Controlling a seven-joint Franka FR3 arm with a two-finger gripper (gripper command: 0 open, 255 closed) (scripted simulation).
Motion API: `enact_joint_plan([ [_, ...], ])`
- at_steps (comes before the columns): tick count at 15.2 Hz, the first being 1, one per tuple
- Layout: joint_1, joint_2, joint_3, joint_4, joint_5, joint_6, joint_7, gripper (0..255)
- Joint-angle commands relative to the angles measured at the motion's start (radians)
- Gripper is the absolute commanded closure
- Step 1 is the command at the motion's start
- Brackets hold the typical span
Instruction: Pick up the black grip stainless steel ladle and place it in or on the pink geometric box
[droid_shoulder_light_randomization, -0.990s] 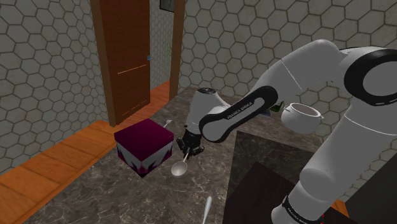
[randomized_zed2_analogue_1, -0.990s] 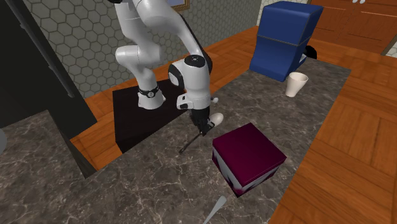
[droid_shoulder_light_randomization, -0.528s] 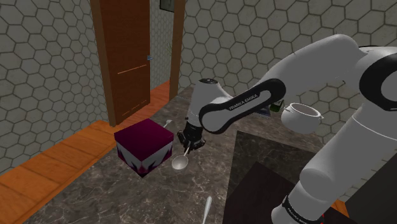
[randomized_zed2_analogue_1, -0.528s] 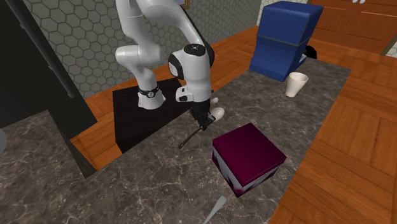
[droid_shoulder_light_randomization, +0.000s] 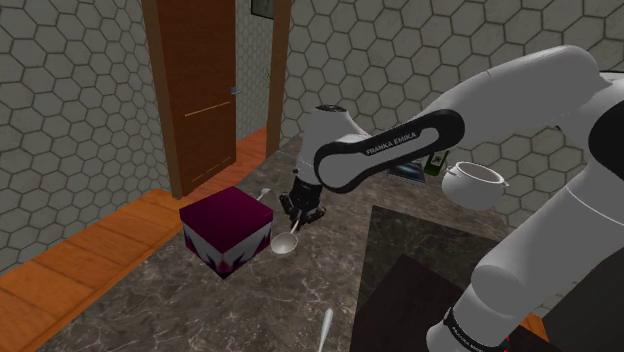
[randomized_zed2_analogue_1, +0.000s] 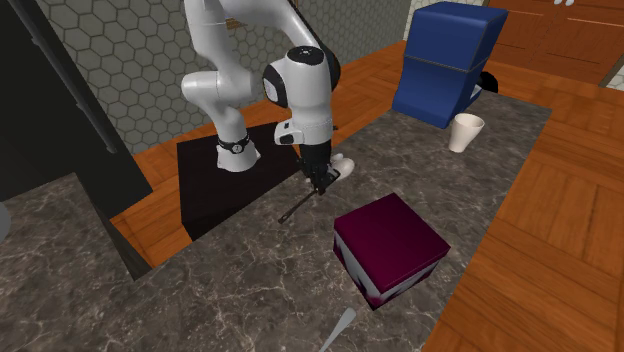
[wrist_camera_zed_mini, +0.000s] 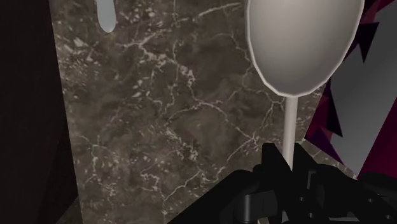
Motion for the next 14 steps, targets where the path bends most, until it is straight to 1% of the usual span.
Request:
enact_joint_plan([
  [1,0.002,-0.019,-0.004,0.012,0.010,-0.029,-0.006,255],
  [14,0.007,-0.107,-0.037,0.119,0.039,-0.217,-0.027,255],
])
